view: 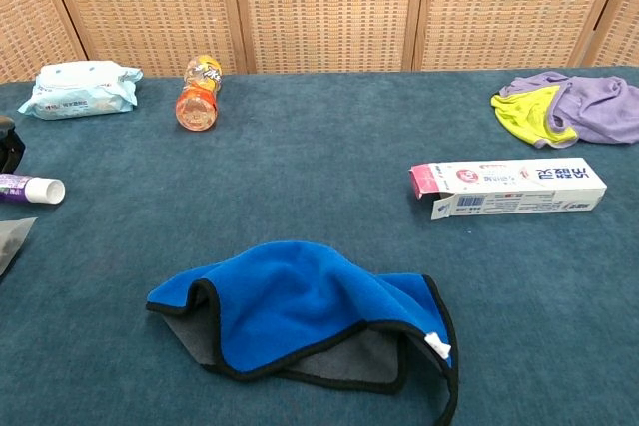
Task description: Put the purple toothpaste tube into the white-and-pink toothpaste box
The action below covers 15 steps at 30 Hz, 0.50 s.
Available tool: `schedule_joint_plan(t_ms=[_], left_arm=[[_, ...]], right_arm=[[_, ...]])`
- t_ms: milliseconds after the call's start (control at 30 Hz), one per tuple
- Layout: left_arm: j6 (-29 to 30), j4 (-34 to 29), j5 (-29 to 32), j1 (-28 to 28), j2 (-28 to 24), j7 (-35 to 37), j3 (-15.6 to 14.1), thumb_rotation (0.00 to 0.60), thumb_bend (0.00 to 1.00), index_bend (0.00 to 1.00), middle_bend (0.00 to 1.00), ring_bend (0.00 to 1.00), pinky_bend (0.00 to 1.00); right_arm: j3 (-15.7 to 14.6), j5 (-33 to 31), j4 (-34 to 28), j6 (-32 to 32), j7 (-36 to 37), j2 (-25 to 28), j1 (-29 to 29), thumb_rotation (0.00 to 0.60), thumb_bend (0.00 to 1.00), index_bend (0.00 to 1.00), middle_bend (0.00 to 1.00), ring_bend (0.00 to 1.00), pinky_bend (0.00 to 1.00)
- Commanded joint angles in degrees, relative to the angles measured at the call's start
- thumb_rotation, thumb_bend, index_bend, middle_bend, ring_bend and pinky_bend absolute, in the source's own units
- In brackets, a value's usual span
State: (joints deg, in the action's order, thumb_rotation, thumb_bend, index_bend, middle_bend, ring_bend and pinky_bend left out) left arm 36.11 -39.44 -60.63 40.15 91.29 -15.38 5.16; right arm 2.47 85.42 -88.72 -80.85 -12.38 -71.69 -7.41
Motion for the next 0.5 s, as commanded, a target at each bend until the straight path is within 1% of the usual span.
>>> schedule_joint_plan(t_ms=[33, 167, 267, 400, 500], left_arm=[[1.22, -0.59, -1.41, -0.22, -0.69, 1.34, 0.15, 0.6, 0.35, 0.71, 0.55, 0.45, 0.44], [2.8, -2.0, -2.82, -0.4, -1.91, 2.51, 0.36, 0.6, 0.35, 0.72, 0.56, 0.45, 0.45], [4.45, -4.31, -4.05, -0.56, -3.59, 3.55, 0.74, 0.6, 0.35, 0.72, 0.56, 0.46, 0.45], [7.15, -9.44, -5.42, -0.7, -6.85, 5.05, 1.71, 0.6, 0.35, 0.75, 0.6, 0.48, 0.47], [9.42, -15.67, -5.92, -1.12, -10.63, 5.64, 2.71, 0.6, 0.35, 0.76, 0.61, 0.49, 0.49]], right_arm=[[0.03, -0.02, -0.03, -0.06, 0.16, 0.05, 0.03, 0.6, 0.17, 0.0, 0.0, 0.0, 0.0], [0.05, 0.01, -0.17, -0.06, 0.37, 0.18, 0.01, 0.6, 0.17, 0.0, 0.0, 0.0, 0.0], [0.03, 0.01, -0.21, -0.1, 0.5, 0.24, 0.04, 0.6, 0.17, 0.0, 0.0, 0.0, 0.0], [0.08, -0.01, -0.39, -0.13, 0.77, 0.3, 0.04, 0.6, 0.17, 0.0, 0.0, 0.0, 0.0], [-0.04, 0.2, -0.53, 0.12, 0.83, 0.32, -0.12, 0.6, 0.17, 0.0, 0.0, 0.0, 0.0]])
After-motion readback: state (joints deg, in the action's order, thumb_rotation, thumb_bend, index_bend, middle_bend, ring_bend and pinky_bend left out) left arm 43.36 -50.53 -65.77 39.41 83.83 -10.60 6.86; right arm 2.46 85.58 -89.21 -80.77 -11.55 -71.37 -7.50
